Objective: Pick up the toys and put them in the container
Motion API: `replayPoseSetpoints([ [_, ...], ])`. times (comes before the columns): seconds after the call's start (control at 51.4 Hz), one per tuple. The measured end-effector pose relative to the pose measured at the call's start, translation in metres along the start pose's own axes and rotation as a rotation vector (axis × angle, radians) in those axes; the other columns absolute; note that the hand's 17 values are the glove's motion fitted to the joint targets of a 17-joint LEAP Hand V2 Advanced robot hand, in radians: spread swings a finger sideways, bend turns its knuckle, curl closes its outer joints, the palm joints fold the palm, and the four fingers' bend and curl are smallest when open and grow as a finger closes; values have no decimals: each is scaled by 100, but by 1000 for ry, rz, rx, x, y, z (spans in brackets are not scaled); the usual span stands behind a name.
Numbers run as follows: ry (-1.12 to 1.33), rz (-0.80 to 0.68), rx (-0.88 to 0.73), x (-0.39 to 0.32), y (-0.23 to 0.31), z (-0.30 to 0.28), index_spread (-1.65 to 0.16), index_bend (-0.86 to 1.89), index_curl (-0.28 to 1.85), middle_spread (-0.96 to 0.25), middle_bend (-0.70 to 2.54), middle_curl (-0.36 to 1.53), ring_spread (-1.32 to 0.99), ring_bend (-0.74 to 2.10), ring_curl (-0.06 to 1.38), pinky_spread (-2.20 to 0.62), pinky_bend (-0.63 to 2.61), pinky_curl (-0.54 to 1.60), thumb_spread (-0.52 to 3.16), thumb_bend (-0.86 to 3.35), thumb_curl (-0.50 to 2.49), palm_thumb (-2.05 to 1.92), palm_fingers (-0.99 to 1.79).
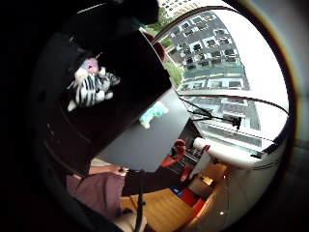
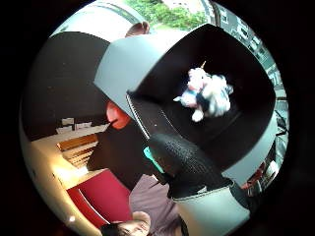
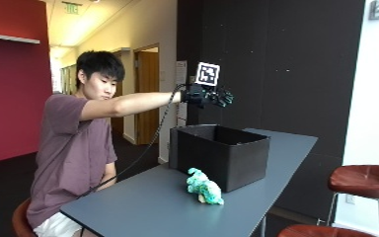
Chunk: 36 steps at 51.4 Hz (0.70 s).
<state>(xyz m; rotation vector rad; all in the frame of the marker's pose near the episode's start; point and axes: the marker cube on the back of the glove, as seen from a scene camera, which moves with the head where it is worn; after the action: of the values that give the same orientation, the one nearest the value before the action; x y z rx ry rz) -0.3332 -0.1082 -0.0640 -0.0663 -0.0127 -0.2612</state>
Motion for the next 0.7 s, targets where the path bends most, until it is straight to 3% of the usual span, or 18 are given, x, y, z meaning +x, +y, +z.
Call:
replayPoseSetpoints([
  [0.136,-32,-41,32,13,19,-13,-12,3,15,8,11,40,1,53,28,0,106,38,110,-7,44,-8,-43],
  [0.214,-67,117,38,31,28,-21,-12,4,15,8,11,38,2,50,27,2,100,36,111,-7,41,-8,-40],
  [0.311,-27,-6,51,62,52,-27,-13,5,14,7,12,35,2,47,27,3,94,34,112,-7,37,-8,-36],
  [0.447,-36,-45,40,98,83,-32,-14,6,14,5,13,33,2,42,27,3,86,32,113,-6,33,-8,-31],
  [0.564,52,-20,24,132,102,-23,-16,7,14,3,14,31,2,41,27,3,81,31,118,-4,31,-5,-27],
  [0.7,-54,36,16,161,112,-6,-16,7,13,2,15,30,1,39,27,2,78,31,121,-4,30,-4,-25],
])
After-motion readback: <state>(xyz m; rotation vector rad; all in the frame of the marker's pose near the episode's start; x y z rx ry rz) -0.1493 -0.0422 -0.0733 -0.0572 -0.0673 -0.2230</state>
